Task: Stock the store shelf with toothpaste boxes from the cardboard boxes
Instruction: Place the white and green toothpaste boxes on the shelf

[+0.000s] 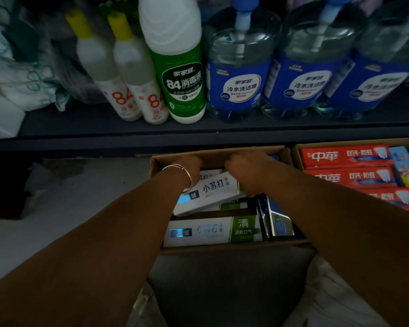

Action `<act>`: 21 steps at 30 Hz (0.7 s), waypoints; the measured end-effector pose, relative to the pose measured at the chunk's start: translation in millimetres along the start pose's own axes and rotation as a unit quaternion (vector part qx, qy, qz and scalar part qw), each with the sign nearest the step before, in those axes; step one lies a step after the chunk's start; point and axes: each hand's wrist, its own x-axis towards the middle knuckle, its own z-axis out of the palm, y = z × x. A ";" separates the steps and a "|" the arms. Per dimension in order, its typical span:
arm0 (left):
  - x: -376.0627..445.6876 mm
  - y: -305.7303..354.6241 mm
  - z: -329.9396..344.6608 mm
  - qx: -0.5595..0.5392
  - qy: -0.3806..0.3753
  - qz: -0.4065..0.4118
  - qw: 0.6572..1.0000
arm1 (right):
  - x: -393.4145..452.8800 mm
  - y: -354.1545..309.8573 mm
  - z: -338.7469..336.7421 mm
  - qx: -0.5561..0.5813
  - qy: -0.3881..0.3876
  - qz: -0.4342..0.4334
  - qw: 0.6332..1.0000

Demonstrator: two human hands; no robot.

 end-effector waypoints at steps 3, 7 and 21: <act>1.6 4.2 3.6 -0.008 -0.021 -0.006 1.000 | -10.9 4.9 -2.6 -0.007 0.001 -0.005 1.000; 3.2 12.0 10.8 0.007 -0.032 0.003 0.999 | -14.8 10.1 6.9 0.008 0.004 -0.005 1.000; -13.2 11.2 12.6 0.026 0.032 -0.015 0.999 | -17.6 15.0 8.8 0.001 -0.009 0.036 0.999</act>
